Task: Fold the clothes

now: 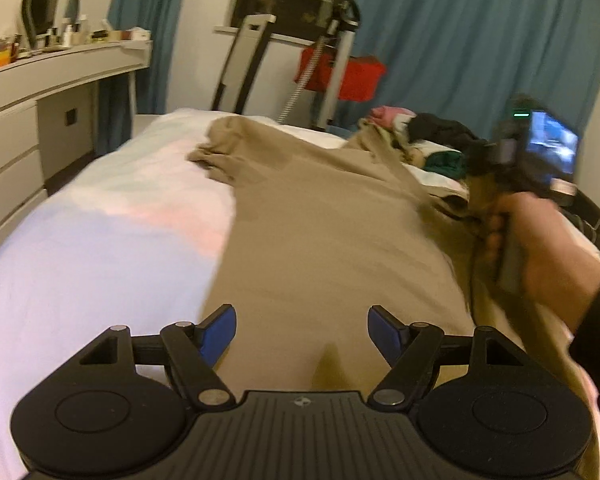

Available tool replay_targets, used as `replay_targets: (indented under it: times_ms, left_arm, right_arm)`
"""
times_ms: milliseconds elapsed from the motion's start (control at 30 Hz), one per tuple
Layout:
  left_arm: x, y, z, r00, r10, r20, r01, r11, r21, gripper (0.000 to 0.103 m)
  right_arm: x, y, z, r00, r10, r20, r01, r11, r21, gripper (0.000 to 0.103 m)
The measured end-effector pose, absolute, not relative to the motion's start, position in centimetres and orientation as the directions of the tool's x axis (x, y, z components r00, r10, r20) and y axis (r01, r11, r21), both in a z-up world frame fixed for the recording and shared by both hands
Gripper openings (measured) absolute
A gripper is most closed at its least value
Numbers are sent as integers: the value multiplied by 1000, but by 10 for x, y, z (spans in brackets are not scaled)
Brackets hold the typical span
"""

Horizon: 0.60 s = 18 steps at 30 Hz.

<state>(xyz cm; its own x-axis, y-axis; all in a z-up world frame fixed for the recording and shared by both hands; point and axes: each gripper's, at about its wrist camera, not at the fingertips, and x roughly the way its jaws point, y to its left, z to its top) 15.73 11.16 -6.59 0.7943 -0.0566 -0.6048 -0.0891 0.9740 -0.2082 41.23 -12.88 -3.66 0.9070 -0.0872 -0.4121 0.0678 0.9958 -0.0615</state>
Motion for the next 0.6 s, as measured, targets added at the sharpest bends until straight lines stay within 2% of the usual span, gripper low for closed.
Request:
replay_targets:
  times_ms: [133,233,300,333,367,500,600]
  left_arm:
    - [160,117,-75,766,-88,-636,-73,972,-222,75]
    - [165,112,-81,761,-78,-644,-54,982,-183,75]
    - [168,108,-82,753,-92,-652,-42,981,-187,74]
    - [169,107,-81,750,-103,-654,-36,980,-196,74]
    - [168,105,-81,751,-111,-651,-29,979,-200,74]
    - [161,90,-78,750,-128,-649,7,983,-185,74]
    - [150,77,-72,759,-140,-636,35,984,-174,74]
  right_arm:
    - [435,-88,-65,866,-72,-495,14,993,-120,12]
    - [442,-93,-67,853,-20,-521,-15,998,-63,19]
    - [431,-107,-59,845,83,-528,-68,996,49,45]
    - [423,-113,-54,846,123,-519,-87,992,94,66]
    - [413,-118,-48,851,153,-503,-100,986,131,77]
    - [354,-141,-12,866,228,-445,-139,965,225,79]
    - [293,-165,11,890,237,-390,-149,958,243,79]
